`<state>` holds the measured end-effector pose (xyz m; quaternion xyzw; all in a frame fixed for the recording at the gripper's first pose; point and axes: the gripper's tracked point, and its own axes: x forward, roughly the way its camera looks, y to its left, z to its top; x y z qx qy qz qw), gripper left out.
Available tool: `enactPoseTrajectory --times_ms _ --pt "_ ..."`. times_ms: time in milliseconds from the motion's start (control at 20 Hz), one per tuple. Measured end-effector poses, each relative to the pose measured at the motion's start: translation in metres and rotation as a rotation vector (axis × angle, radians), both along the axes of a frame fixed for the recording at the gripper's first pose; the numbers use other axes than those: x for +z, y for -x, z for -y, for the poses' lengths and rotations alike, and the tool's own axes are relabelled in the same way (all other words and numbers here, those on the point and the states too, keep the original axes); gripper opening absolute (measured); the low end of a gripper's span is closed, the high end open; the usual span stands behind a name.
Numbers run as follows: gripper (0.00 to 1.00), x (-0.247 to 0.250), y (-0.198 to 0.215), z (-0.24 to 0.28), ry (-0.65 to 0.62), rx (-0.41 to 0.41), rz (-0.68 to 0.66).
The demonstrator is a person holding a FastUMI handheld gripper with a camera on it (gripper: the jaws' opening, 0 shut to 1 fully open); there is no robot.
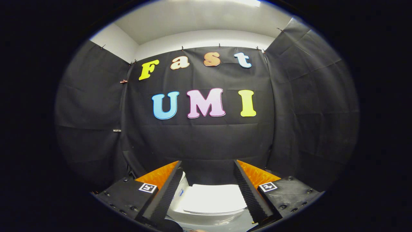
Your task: Open the toilet lid.
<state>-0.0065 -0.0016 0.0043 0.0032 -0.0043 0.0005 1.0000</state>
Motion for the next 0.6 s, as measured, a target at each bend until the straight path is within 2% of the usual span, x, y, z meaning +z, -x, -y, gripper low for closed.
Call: enactPoseTrajectory --times_ms 600 --pt "0.99 0.000 0.003 0.017 -0.054 -0.028 -0.002"
